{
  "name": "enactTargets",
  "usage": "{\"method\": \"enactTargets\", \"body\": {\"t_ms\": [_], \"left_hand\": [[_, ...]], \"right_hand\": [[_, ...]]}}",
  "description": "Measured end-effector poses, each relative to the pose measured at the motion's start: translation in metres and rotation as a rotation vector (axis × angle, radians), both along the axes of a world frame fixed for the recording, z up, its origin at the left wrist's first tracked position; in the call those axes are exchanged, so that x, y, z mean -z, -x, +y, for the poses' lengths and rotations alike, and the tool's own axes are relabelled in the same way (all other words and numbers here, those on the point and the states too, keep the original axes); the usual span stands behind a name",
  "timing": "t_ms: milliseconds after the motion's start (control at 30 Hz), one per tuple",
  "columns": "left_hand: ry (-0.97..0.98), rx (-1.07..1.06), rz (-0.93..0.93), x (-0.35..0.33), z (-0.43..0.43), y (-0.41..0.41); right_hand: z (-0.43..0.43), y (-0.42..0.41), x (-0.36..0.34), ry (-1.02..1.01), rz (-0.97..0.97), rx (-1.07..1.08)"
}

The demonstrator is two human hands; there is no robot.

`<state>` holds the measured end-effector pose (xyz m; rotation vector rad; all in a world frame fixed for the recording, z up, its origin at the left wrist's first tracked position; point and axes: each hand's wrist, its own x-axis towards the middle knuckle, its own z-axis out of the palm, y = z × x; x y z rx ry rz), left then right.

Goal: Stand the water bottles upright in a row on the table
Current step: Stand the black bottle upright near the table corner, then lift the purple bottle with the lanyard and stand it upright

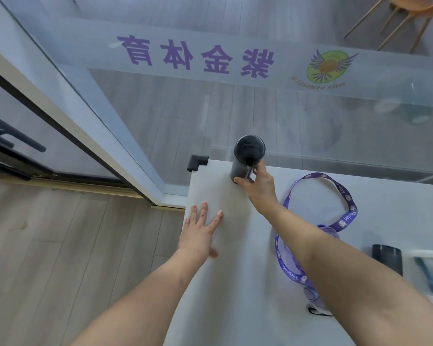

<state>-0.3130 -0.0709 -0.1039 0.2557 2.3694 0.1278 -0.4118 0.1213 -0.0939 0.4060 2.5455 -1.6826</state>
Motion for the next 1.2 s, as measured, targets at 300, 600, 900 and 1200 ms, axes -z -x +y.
{"method": "enactTargets", "body": {"t_ms": [300, 600, 900, 1200], "left_hand": [[-0.001, -0.004, 0.003, 0.003, -0.001, -0.001], [-0.003, -0.011, 0.004, 0.002, -0.003, 0.0], [0.07, -0.006, 0.067, -0.013, 0.03, -0.019], [0.047, -0.037, -0.014, -0.009, 0.106, -0.084]], "right_hand": [[-0.003, -0.002, 0.004, -0.002, 0.023, 0.029], [0.02, -0.016, -0.008, -0.094, -0.056, -0.026], [0.129, -0.156, -0.109, -0.467, 0.19, -0.259], [0.218, -0.249, -0.083, -0.647, 0.175, -0.569]]}}
